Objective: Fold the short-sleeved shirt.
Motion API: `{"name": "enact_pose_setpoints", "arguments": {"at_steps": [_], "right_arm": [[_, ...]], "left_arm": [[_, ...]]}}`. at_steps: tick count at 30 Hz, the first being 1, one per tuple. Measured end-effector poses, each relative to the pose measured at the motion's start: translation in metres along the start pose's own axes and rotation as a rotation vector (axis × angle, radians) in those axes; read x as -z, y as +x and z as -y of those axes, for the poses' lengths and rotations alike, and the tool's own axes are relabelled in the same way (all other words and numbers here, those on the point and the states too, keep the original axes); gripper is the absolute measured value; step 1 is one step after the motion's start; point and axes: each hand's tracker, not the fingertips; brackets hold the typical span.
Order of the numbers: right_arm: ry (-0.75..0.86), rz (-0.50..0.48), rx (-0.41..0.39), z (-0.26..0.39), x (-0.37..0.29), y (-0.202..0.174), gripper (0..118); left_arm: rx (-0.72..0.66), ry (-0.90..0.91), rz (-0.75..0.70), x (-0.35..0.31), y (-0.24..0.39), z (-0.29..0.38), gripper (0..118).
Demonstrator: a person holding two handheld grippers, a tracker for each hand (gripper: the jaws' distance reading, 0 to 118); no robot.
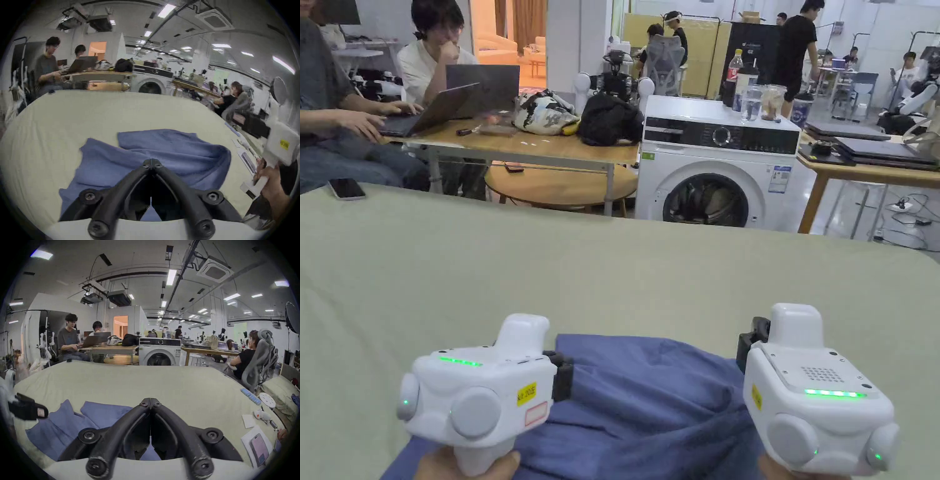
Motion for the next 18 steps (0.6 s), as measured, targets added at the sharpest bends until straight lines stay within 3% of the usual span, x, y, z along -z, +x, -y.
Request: {"name": "enact_pose_setpoints", "arguments": {"at_steps": [8,10,11,14,18], "right_arm": [[-0.036,-0.028,-0.014,-0.002,0.020,-0.012,0],[-0.046,-0.029,-0.015,-0.001,0.020,-0.011,0],[-0.052,-0.029,-0.016,0.000,0.021,-0.010,0],[-0.068,-0.023,-0.017,0.002,0.025,-0.004,0],[-0.099,-0.006,-0.015,0.006,0.026,0.012,0]], "left_arm": [[-0.099,-0.143,-0.088,0.041,-0.095,-0.073,2],[-0.110,-0.242,-0.099,0.063,-0.106,-0.083,51],[-0.123,-0.266,-0.096,0.076,-0.112,-0.085,61],[-0.148,-0.344,-0.098,0.115,-0.122,-0.081,63],[-0.080,-0.498,-0.207,0.167,-0.120,-0.050,61]]}}
